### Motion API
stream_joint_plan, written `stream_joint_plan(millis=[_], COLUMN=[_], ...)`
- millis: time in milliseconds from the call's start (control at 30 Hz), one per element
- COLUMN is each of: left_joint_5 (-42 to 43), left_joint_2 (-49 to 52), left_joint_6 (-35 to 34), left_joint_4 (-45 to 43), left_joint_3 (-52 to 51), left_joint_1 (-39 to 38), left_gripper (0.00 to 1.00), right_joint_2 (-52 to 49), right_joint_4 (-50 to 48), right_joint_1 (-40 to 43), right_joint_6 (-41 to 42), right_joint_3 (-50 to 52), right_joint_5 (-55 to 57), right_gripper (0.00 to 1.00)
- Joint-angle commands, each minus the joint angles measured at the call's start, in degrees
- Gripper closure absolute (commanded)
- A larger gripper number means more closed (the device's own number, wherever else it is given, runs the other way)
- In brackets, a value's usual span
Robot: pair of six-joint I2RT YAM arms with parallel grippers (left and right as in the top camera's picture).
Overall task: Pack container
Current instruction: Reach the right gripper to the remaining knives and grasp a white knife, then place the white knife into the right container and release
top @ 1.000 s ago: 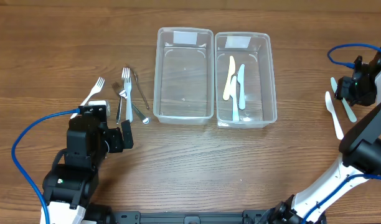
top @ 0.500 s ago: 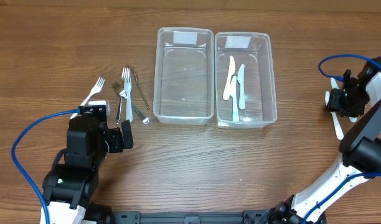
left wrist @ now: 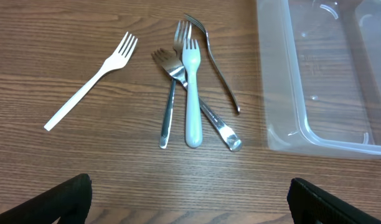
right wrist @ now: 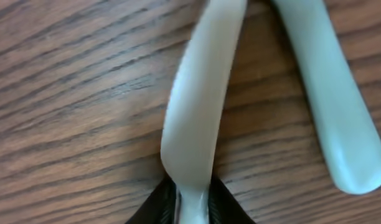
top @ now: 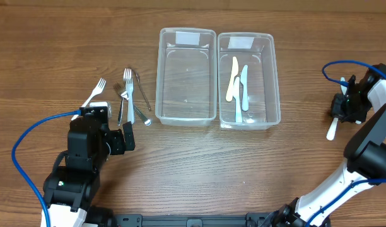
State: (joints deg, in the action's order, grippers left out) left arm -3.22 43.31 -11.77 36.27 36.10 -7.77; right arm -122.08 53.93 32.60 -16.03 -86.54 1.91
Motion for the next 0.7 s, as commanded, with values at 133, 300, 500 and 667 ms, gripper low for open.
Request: stream_joint_plan(millis=[133, 300, 500, 667], left_joint_5=[-0.17, -0.17, -0.17, -0.17], left_joint_2=[0.09, 0.09, 0.09, 0.09], left_joint_6=[1.07, 1.07, 1.07, 1.07], left_joint_4=[-0.09, -0.07, -0.07, -0.09], left_joint_3=[1.51, 1.51, 1.51, 1.51], left_joint_1=[0.24, 0.24, 0.24, 0.24], left_gripper=[0.0, 0.0, 0.0, 0.0], right_joint_2=[-2.23, -2.23, -1.6, 1.16], right_joint_4=[0.81, 2.21, 7.37, 12.9], right_joint_1=[0.22, 0.22, -0.79, -3.54], right_joint_6=[9.42, 13.33, 16.33, 16.35], right_joint_3=[2.84, 2.38, -3.17, -11.19], right_joint_5=[5.62, 5.57, 0.17, -6.43], right_gripper=[0.96, 0.96, 0.96, 0.96])
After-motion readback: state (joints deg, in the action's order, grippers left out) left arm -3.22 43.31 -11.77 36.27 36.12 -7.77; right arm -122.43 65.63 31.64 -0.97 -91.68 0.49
